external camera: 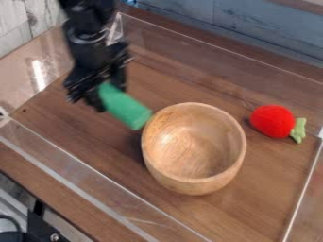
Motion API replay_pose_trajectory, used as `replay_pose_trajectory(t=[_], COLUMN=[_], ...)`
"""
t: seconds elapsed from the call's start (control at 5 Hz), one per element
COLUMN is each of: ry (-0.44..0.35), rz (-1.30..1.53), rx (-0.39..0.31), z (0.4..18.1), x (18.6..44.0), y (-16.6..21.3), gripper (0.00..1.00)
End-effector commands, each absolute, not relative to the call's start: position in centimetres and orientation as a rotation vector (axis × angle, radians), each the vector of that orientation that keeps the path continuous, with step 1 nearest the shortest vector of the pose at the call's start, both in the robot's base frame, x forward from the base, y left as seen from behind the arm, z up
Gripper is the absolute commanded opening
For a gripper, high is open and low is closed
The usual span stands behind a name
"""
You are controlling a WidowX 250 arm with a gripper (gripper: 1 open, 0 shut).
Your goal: Put the green block in the brown bowl
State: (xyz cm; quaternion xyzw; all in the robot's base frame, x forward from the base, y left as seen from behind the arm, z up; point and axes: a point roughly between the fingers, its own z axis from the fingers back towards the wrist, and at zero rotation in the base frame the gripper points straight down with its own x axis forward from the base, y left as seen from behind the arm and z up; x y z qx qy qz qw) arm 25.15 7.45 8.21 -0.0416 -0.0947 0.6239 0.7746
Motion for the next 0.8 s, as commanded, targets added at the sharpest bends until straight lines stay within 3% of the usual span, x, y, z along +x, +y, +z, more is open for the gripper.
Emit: replay_pose_trajectory(t=[0.0, 0.2, 0.6], ry=[-0.262, -0.262, -0.260], rz=[1.239, 1.166, 1.002], rx=[-0.134, -0.157, -0.198], z=[10.5, 10.9, 9.6], x=[26.3, 26.2, 25.4], y=[3.8, 0.4, -5.1], gripper=[0.00, 0.00, 0.00])
